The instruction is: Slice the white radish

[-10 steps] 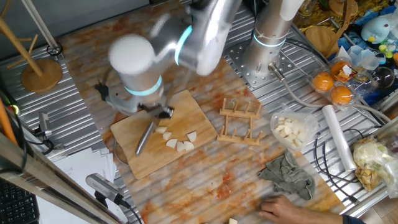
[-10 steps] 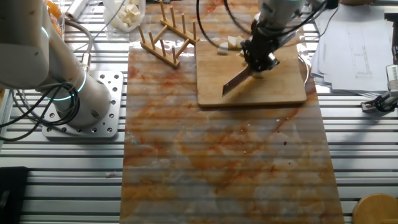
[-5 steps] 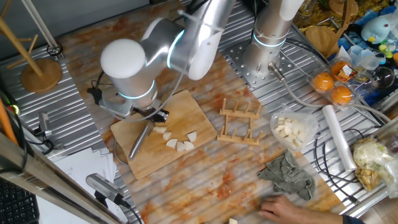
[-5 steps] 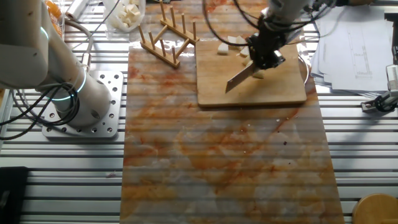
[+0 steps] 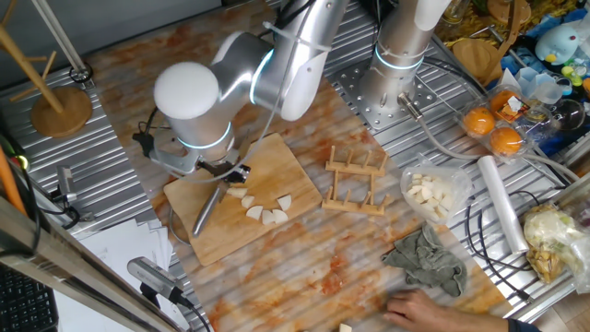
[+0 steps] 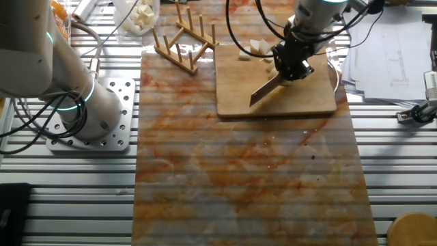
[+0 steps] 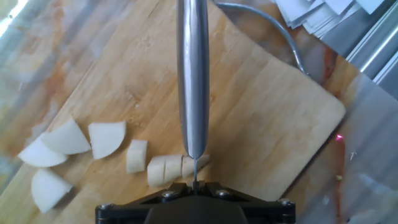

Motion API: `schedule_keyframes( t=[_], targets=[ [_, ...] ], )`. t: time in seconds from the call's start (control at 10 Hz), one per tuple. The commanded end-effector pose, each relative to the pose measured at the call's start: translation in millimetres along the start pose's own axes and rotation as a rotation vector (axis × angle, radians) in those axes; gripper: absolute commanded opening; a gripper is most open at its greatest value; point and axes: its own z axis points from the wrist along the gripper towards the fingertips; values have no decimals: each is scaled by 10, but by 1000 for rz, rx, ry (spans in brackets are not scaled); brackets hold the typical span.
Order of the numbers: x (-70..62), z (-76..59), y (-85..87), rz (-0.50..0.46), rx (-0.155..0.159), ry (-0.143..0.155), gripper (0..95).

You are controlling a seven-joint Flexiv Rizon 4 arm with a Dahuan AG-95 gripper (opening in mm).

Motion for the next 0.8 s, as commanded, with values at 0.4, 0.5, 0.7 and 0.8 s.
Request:
schedule_keyframes(
  t=[0.4, 0.5, 0.7, 0.8],
  targets=[
    [188, -409, 48, -10, -17, -3, 0],
    [209, -527, 100, 10, -17, 5, 0],
    [202, -632, 149, 54, -35, 6, 0],
    [175, -635, 151, 60, -40, 1, 0]
  ],
)
